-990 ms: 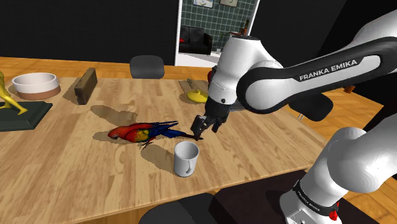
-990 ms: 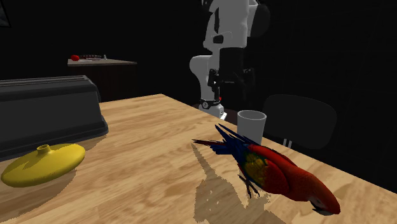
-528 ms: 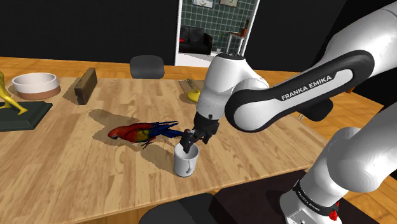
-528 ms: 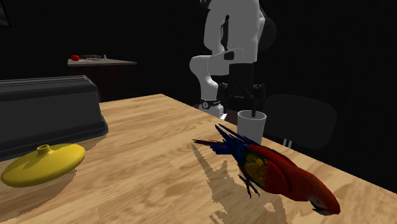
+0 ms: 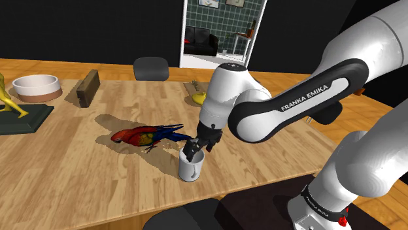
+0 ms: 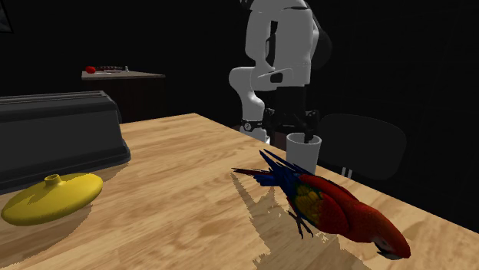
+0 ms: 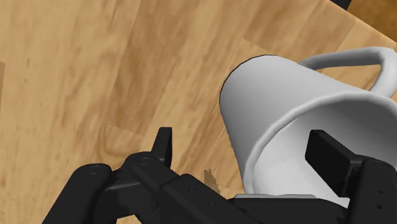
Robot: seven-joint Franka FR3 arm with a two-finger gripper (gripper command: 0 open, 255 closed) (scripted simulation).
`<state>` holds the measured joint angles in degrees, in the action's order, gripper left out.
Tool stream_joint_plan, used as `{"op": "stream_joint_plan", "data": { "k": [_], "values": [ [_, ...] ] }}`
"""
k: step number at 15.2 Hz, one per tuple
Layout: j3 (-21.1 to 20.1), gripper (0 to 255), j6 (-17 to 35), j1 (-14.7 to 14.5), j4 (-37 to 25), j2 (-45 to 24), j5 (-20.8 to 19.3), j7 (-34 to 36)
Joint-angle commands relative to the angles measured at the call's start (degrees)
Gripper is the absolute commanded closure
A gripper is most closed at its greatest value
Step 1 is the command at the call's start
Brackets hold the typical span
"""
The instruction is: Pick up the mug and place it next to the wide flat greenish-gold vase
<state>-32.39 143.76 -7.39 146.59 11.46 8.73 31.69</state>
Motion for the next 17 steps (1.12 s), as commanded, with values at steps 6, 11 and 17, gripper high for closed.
{"op": "stream_joint_plan", "data": {
  "k": [6, 11, 17],
  "values": [
    [0.0, 255, 0.1, 0.0, 0.0, -0.1, 0.0, 0.0],
    [0.0, 255, 0.1, 0.0, 0.0, -0.1, 0.0, 0.0],
    [0.8, 255, -3.6, -0.5, -1.2, 2.6, 1.3, -1.0]
  ]
}}
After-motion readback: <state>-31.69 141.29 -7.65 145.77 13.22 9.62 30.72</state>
